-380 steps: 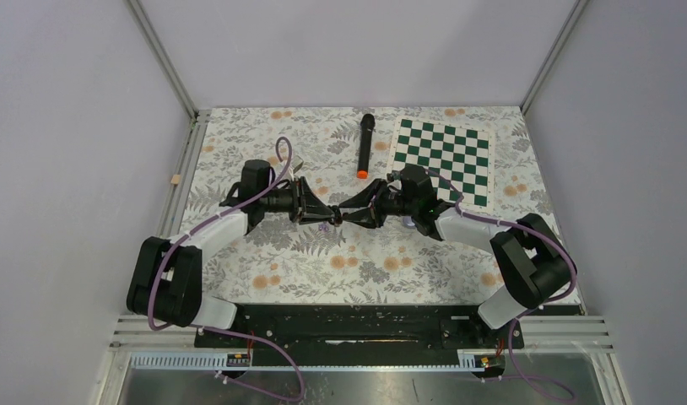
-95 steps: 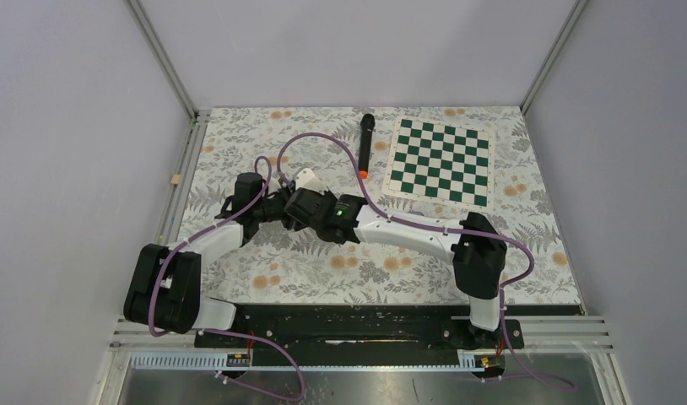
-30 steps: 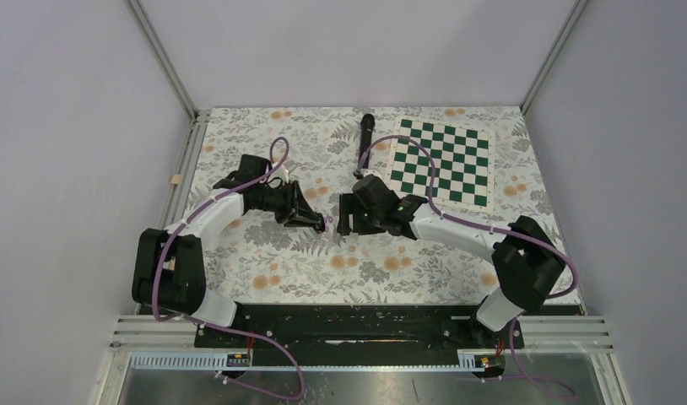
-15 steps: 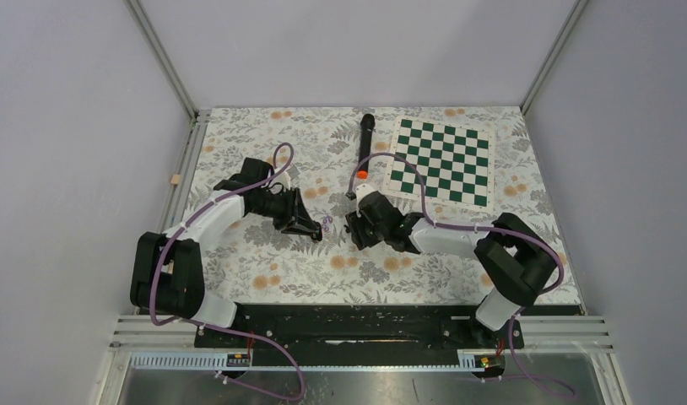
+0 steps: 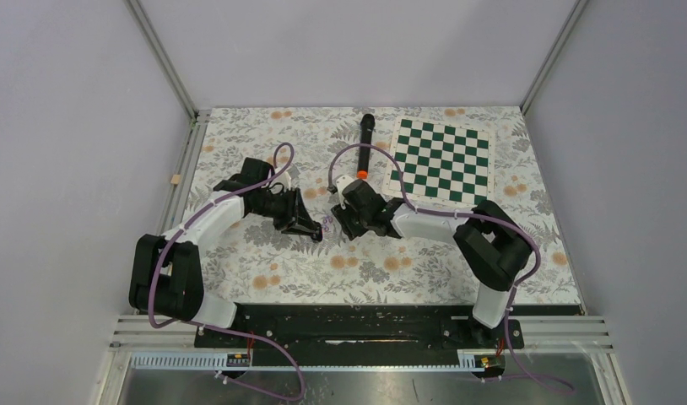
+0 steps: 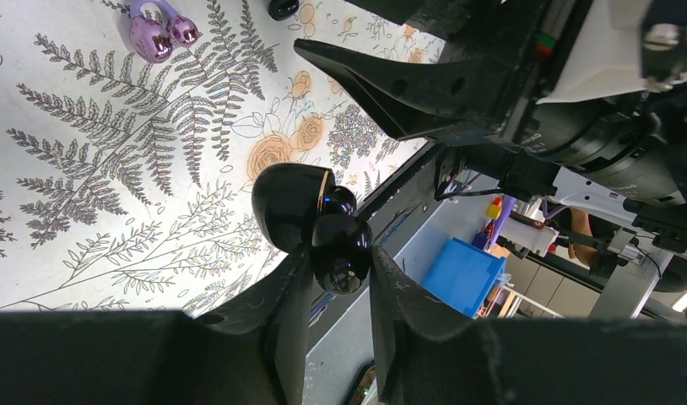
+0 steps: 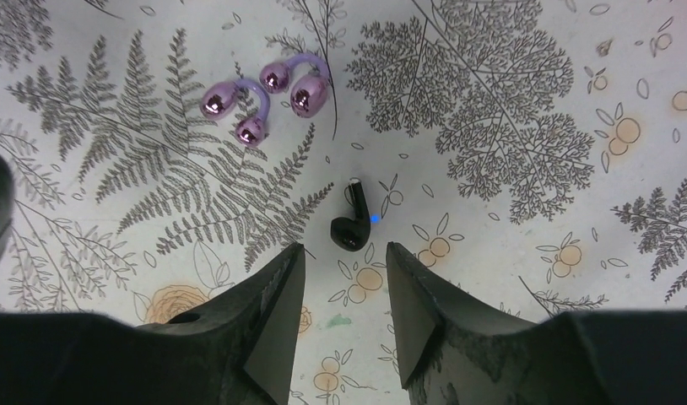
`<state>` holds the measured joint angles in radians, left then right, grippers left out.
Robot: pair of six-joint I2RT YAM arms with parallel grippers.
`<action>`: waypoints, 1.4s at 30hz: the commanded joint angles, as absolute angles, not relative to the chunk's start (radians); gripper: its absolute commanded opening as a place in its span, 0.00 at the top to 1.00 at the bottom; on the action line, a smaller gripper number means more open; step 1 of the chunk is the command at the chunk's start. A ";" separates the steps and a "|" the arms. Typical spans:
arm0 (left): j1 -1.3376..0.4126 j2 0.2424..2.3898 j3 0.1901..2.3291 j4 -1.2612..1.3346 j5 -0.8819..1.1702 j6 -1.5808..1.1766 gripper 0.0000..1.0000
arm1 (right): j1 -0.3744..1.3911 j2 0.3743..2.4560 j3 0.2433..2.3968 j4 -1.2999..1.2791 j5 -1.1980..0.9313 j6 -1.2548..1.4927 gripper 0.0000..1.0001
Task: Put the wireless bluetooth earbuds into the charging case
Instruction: Pick up the left earbud from the center of the board.
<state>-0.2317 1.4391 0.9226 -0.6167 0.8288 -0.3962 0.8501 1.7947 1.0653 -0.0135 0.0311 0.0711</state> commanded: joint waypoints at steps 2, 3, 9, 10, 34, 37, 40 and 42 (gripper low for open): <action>-0.239 1.410 0.933 -0.611 0.822 -0.396 1.00 | 0.848 1.823 1.137 -0.096 0.026 0.024 0.52; -0.239 1.412 0.934 -0.611 0.822 -0.397 1.00 | 0.849 1.829 1.142 -0.100 0.030 0.021 0.52; -0.241 1.414 0.937 -0.611 0.821 -0.399 1.00 | 0.866 1.868 1.175 -0.130 0.094 0.005 0.53; -0.242 1.413 0.938 -0.611 0.822 -0.398 1.00 | 0.867 1.874 1.179 -0.130 0.101 0.006 0.53; -0.242 1.412 0.939 -0.611 0.833 -0.391 1.00 | 0.827 1.810 1.131 -0.120 0.125 0.152 0.55; -0.242 1.411 0.937 -0.611 0.833 -0.391 1.00 | 0.827 1.761 1.084 -0.067 0.092 0.218 0.54; -0.243 1.415 0.938 -0.610 0.832 -0.389 1.00 | 0.827 1.751 1.078 -0.035 0.081 0.271 0.54; -0.243 1.416 0.940 -0.611 0.833 -0.390 1.00 | 0.827 1.772 1.097 -0.038 0.088 0.295 0.54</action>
<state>-0.2386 1.4391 0.9226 -0.6273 0.8280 -0.3958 0.8310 1.7931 1.0813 -0.1032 0.1047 0.1993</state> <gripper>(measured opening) 0.279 0.458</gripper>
